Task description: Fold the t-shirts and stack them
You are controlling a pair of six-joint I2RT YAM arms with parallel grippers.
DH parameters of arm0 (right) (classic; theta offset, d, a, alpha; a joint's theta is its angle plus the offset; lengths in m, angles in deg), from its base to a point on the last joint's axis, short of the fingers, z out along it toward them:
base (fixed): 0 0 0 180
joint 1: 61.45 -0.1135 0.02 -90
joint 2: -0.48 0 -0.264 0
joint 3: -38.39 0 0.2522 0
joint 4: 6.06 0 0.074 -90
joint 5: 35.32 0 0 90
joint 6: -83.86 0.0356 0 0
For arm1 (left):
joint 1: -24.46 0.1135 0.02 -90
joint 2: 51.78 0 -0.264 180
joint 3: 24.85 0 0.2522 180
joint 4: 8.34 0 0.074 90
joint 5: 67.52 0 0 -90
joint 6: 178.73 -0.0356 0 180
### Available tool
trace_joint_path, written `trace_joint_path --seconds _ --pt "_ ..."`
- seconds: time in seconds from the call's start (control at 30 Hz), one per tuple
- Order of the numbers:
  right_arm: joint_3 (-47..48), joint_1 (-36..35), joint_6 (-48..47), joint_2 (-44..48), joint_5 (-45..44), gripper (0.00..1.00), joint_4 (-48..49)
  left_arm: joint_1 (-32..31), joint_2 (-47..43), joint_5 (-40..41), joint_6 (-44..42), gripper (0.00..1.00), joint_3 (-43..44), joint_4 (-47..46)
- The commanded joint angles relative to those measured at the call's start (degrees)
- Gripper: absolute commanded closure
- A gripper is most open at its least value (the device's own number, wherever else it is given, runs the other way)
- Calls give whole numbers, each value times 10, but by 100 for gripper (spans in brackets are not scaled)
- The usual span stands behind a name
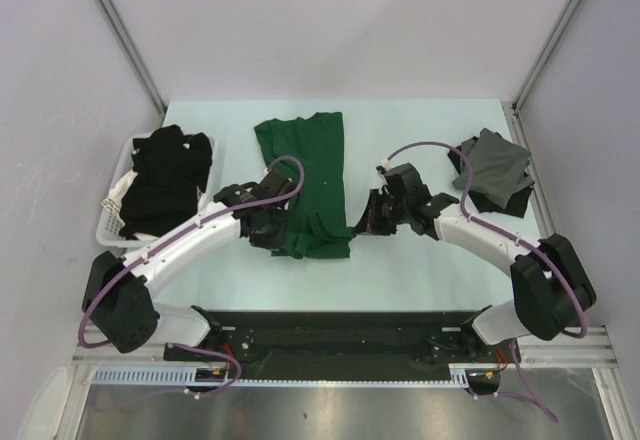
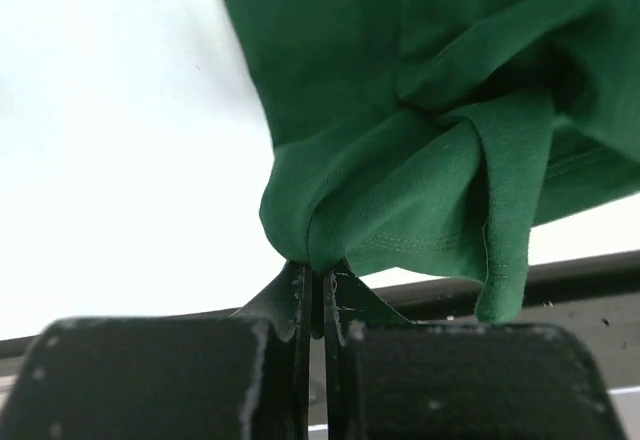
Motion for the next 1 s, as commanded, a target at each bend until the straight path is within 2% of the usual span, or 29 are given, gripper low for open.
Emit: trace_joint_path --seconds 0.0,0.47,0.7,0.97 --pt "47 17 -22 -21 13 100 7 24 15 25 -32 100 29 -6" --pt "168 66 -60 -136 43 100 -11 103 128 16 -78 100 116 -44" --pt "287 91 -96 -231 75 100 -61 156 209 -6 -95 100 217 -37" --pt "503 95 -156 -366 84 100 -188 192 304 -34 -118 100 317 -13"
